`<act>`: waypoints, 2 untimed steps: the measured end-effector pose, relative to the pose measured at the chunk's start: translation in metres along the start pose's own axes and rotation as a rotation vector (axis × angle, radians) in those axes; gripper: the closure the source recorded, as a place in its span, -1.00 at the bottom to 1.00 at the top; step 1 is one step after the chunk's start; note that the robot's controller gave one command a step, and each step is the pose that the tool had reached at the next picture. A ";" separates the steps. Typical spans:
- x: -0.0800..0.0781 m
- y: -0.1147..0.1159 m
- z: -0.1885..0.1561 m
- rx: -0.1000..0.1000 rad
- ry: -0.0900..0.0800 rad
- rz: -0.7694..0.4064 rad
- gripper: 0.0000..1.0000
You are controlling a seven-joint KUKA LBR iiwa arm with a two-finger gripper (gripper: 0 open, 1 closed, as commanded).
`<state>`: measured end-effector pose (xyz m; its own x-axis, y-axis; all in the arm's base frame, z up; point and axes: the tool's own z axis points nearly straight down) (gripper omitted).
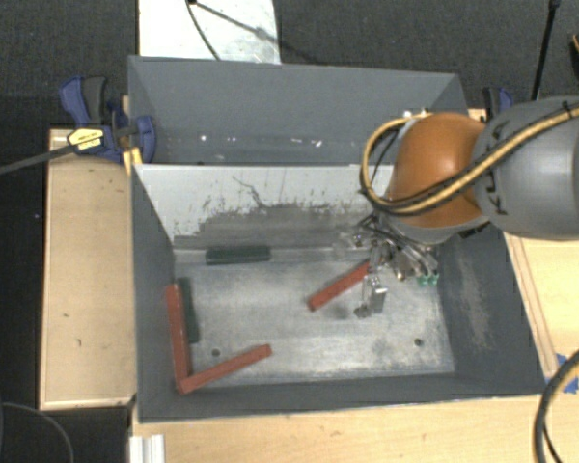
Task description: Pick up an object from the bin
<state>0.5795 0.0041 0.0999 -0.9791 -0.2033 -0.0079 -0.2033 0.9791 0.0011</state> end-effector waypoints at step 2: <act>-0.012 0.000 0.029 0.001 0.002 -0.158 1.00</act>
Offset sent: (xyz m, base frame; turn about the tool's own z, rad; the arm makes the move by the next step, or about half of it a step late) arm 0.0104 0.0022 -0.0299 -0.1597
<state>0.5911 0.0066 0.0709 -0.9348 -0.3552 -0.0061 -0.3552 0.9348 -0.0012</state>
